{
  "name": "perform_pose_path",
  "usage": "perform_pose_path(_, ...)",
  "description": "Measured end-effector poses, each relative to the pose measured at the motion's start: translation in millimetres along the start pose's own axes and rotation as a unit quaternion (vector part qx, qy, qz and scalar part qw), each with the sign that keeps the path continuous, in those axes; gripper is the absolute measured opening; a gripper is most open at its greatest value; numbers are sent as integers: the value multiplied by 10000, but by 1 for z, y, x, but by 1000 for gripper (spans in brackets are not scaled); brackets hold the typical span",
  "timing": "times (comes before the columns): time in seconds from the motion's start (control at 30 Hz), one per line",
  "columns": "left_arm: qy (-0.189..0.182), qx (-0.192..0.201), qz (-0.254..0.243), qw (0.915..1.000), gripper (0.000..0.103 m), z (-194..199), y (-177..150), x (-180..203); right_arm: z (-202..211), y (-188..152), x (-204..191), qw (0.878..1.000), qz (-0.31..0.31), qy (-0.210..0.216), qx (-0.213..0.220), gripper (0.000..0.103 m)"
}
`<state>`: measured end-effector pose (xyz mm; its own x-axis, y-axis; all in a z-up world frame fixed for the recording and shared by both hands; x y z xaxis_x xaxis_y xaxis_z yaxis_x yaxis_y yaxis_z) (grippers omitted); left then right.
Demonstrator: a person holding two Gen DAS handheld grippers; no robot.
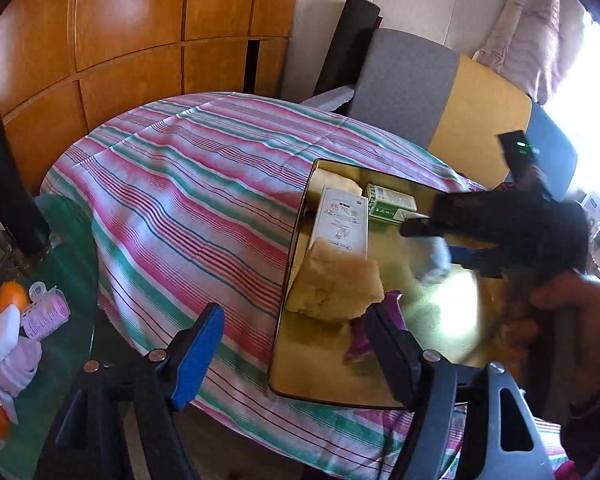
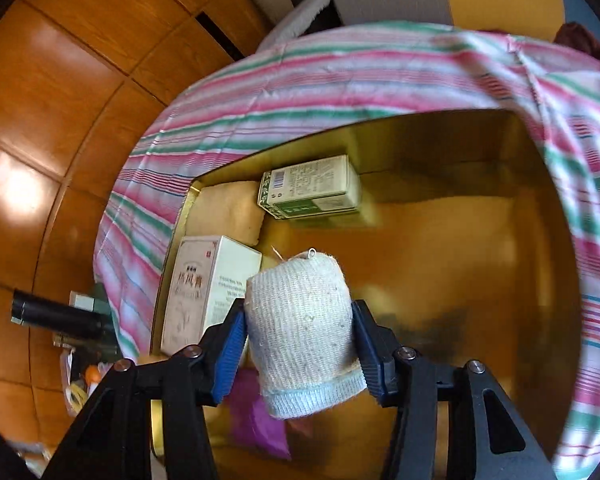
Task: Organize objects
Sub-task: 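Carry the white gauze roll into the gold tray and release it with the right tool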
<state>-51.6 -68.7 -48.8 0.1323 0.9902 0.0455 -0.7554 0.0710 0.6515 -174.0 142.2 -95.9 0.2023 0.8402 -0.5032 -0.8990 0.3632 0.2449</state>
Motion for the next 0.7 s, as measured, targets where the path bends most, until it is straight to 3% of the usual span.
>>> perform_pose_path(0.17, 138, 12, -118, 9998, 73, 0, -1, 2, -16, 6, -7, 9990, -167, 379, -183, 60)
perform_pose_path(0.23, 160, 12, -135, 9998, 72, 0, -1, 3, -14, 5, -10, 9983, -84, 552, -192, 70)
perform_pose_path(0.33, 181, 52, -169, 9997, 71, 2, 0, 5, -7, 2, -11, 9970, -21, 751, -184, 72)
perform_pose_path(0.7, 122, 252, -365, 9989, 71, 17, 3, 19, 43, -31, -2, 9958, 737, 418, 360, 72)
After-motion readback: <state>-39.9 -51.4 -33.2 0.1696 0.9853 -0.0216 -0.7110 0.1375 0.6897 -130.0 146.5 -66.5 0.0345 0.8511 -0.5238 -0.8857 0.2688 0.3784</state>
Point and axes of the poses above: each gripper's, at about its wrist camera, not at the fingertips, and z roughly against the way its jaws point, x to its right, y to its top, the point moved 1 cm from there along -z, roughly the way its jaws point, and after that the axes turned 9 degrees about -z, right-handed, at the moved point
